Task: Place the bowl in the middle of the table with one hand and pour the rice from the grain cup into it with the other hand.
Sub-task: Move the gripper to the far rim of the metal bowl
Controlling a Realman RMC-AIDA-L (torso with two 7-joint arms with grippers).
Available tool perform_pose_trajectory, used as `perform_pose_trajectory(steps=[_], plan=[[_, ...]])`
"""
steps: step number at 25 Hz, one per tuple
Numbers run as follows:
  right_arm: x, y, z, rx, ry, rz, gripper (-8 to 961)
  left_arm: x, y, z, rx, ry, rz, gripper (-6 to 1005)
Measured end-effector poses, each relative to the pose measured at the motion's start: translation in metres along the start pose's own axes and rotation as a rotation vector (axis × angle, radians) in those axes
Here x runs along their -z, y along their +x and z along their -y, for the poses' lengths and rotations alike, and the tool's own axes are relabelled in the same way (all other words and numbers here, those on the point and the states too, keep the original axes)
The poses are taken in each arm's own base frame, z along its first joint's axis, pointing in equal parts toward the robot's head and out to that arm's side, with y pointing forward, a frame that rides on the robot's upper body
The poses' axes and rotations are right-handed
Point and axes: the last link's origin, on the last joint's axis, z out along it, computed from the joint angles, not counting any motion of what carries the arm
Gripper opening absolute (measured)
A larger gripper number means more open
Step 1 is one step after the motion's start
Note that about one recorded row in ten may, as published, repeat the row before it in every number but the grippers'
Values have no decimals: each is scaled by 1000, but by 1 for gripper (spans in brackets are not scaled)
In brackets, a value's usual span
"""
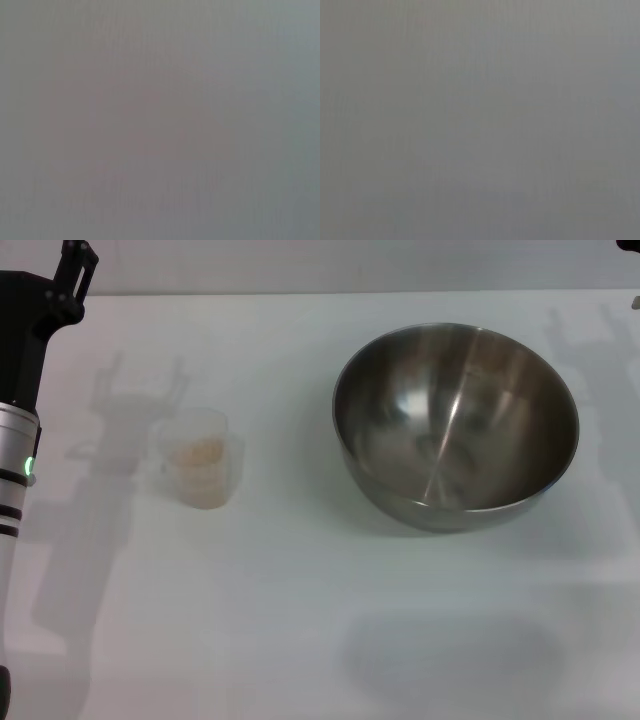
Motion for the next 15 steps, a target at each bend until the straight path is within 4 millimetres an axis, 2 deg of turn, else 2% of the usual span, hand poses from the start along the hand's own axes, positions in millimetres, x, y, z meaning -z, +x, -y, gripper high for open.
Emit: perform_pose_trajectory(steps=[9,14,15], plan=[[0,0,0,0,1,0,713,-1,0,-1,0,-2,1,813],[-9,-1,-7,43,-39,-15,714,-1,0,0,-1,-2,3,812],[-19,-2,-12,57,-42,-34,714,-1,0,0,-2,-2,3,812]])
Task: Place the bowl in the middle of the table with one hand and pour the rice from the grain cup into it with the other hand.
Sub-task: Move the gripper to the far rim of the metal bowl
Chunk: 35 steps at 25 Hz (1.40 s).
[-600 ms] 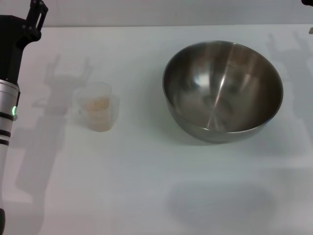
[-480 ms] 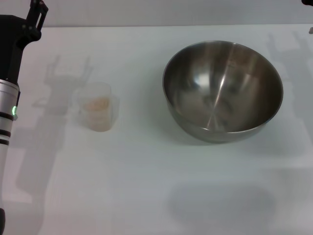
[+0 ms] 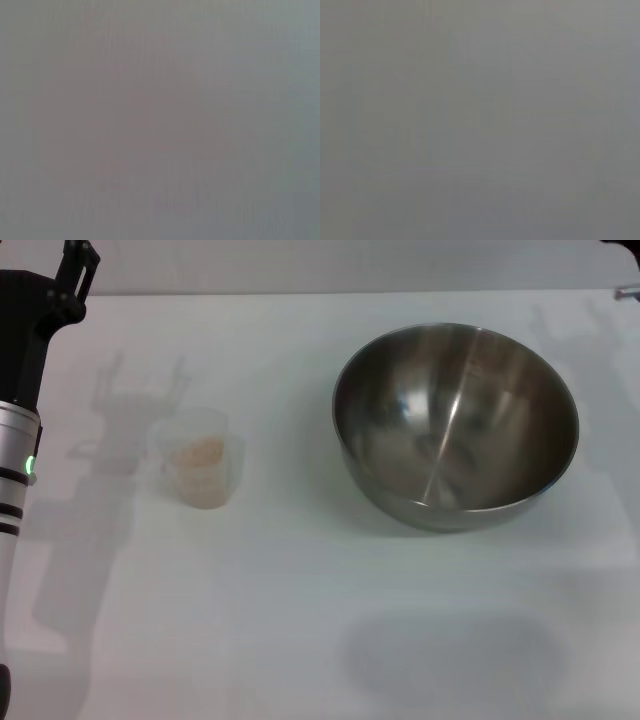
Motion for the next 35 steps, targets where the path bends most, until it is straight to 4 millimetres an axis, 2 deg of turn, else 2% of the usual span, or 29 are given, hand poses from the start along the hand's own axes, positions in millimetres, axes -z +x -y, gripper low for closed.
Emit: perform_pose_trajectory(steps=[7,9,10,11,14,15,16,19,20,21,23,25,26,27,35], plan=[[-32,-10,-6,4,33,-151,713,-1,0,-1,1,-2,-2,812],[-41,-18,-10,-18,17,-204,713,0,0,0,0,0,-1,812],[-49,-29,-17,-46,-16,-272,713,0,0,1,0,1,0,812],[-49,-29,-17,-46,-16,-272,713,0,0,1,0,1,0,812],[-56,-45,-27,-85,-82,-413,713,2,0,1,-1,4,-1,812],[-57,-60,-32,-104,-130,-521,713,3,0,2,-1,6,-1,811],[-57,-60,-32,-104,-130,-521,713,3,0,2,-1,6,-1,811],[-51,-78,-33,-106,-193,-677,713,6,0,3,2,12,-3,811],[-46,-93,-31,-86,-232,-758,713,6,1,4,4,13,-4,811],[-43,-100,-29,-78,-248,-796,713,7,1,5,8,15,-8,811],[-30,-119,-17,-77,-293,-978,713,11,2,5,8,14,-18,811],[-23,-118,-5,-104,-294,-1084,713,13,3,5,7,13,-22,811],[-23,-118,-5,-104,-294,-1084,713,13,3,5,7,13,-22,811],[-19,-108,1,-121,-293,-1143,713,13,3,5,7,13,-22,811],[-10,-81,12,-137,-265,-1255,714,14,3,5,8,14,-25,810]])
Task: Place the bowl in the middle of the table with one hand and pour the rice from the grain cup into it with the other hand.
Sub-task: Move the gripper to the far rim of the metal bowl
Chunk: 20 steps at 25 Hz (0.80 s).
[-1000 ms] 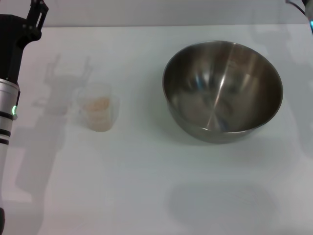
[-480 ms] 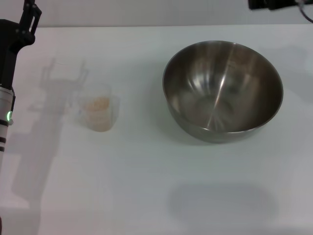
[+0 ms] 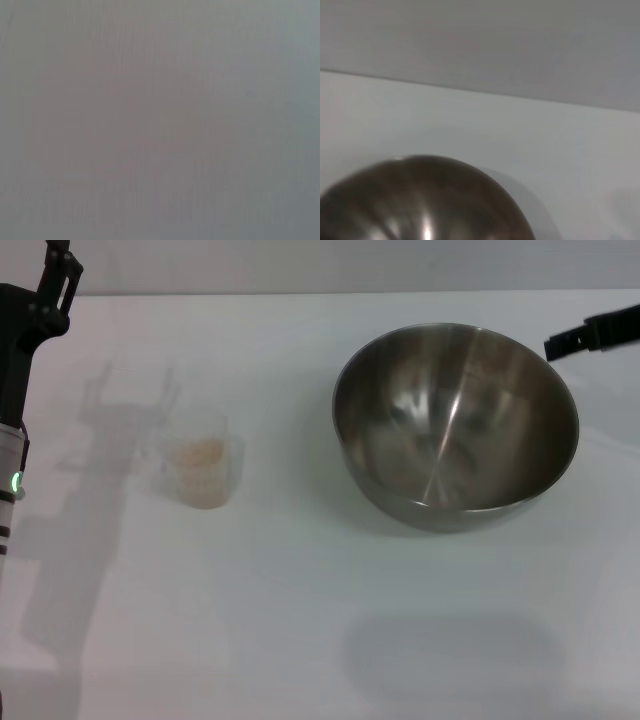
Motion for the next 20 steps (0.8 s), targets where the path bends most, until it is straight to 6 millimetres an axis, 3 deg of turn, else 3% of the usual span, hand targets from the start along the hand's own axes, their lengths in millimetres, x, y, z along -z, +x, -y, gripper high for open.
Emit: perform_pose_trajectory(steps=[6,11,20], plan=[[-16,10,8,-13,12,-51,714,1,2,1,-2,2,-11,810],[-42,20,7,-15,-14,-101,714,1,2,1,-2,-1,-11,810],[-54,27,0,45,-27,-117,667,3,2,1,-3,-2,-11,809]])
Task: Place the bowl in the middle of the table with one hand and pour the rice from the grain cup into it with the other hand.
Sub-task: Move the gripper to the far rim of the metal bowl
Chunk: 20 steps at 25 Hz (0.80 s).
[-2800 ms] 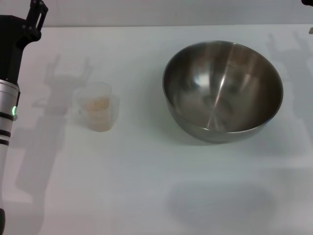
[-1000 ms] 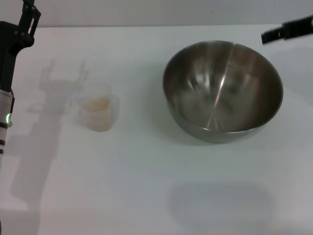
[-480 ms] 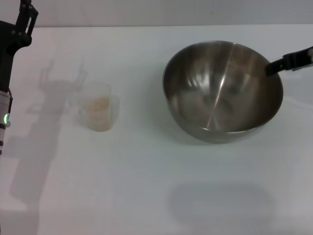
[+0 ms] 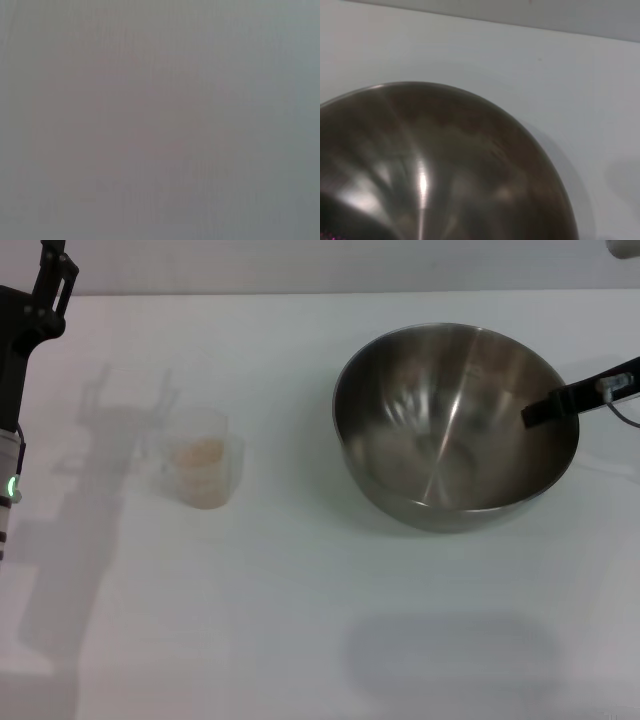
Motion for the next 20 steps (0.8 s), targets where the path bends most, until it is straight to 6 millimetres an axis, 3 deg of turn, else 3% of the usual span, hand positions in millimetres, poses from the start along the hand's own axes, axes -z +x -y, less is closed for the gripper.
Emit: perform_pose_trajectory(steps=[6,10,15,18,20], plan=[[0,1,1,13,4,3,597,2,-1,0,0,3,4,809],[0,1,1,15,4,3,352,4,0,1,0,5,0,809],[2,0,2,13,6,9,153,5,1,1,0,9,-6,809],[8,-4,3,17,17,39,58,5,1,1,0,8,-7,809],[10,-5,3,17,20,48,58,5,1,1,1,8,-8,808]])
